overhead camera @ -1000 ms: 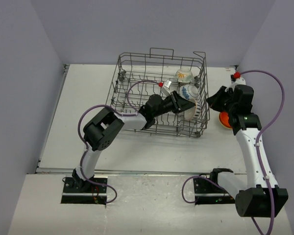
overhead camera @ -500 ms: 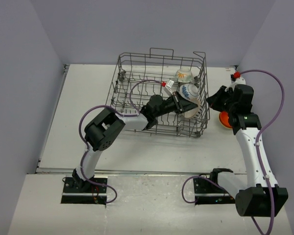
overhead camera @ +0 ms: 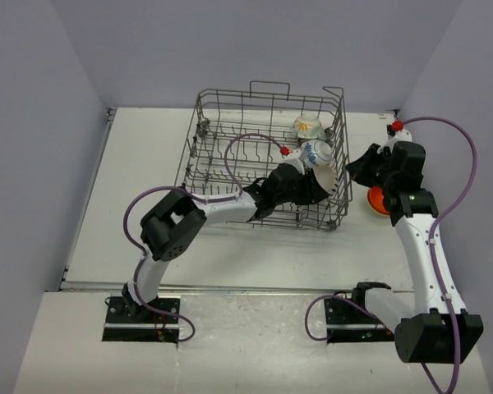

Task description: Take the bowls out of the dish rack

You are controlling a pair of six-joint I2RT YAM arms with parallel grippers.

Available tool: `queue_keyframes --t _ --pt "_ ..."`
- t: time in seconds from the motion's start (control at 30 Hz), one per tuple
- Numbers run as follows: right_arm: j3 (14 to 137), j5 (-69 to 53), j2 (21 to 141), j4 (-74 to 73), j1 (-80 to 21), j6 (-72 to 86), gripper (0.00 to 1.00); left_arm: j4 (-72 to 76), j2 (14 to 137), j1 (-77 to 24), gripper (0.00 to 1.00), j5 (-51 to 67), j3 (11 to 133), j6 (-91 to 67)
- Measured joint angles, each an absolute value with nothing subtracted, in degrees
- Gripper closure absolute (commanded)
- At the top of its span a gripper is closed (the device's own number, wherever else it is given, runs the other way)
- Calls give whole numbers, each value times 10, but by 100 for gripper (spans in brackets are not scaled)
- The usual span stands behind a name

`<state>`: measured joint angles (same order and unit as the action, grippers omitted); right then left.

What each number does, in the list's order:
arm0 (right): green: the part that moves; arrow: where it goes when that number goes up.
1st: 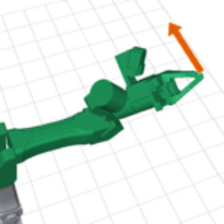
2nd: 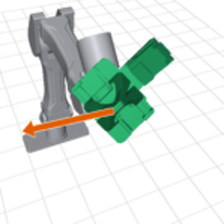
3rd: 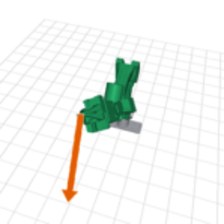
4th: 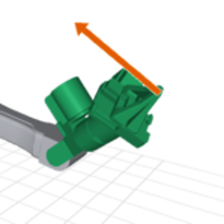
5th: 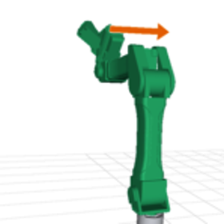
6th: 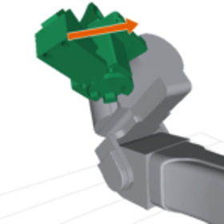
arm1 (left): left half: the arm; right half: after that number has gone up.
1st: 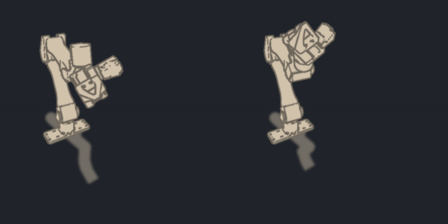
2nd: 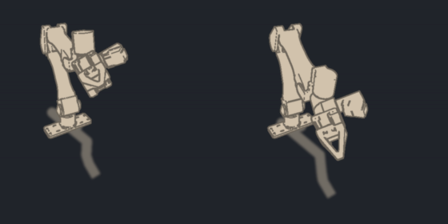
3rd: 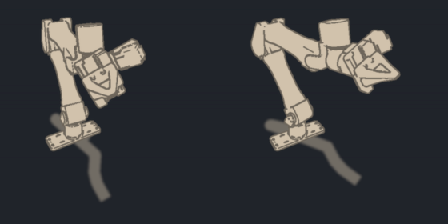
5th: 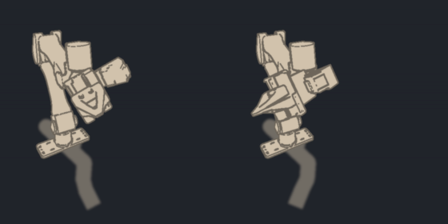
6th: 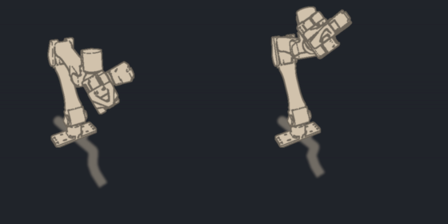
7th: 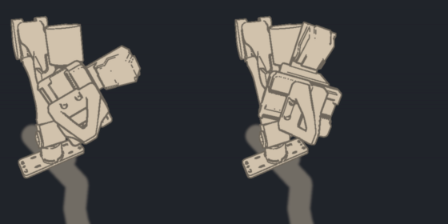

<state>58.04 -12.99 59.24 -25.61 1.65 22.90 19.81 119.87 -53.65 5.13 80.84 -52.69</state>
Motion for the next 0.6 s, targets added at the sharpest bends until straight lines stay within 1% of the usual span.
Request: queue_keyframes --t 0.33,0.6 --pt "580 -130 592 -256 17 229 100 124 1194 -552 55 -10 839 -462" --pt "580 -130 592 -256 17 229 100 128 1209 -552 57 -26 872 -423"
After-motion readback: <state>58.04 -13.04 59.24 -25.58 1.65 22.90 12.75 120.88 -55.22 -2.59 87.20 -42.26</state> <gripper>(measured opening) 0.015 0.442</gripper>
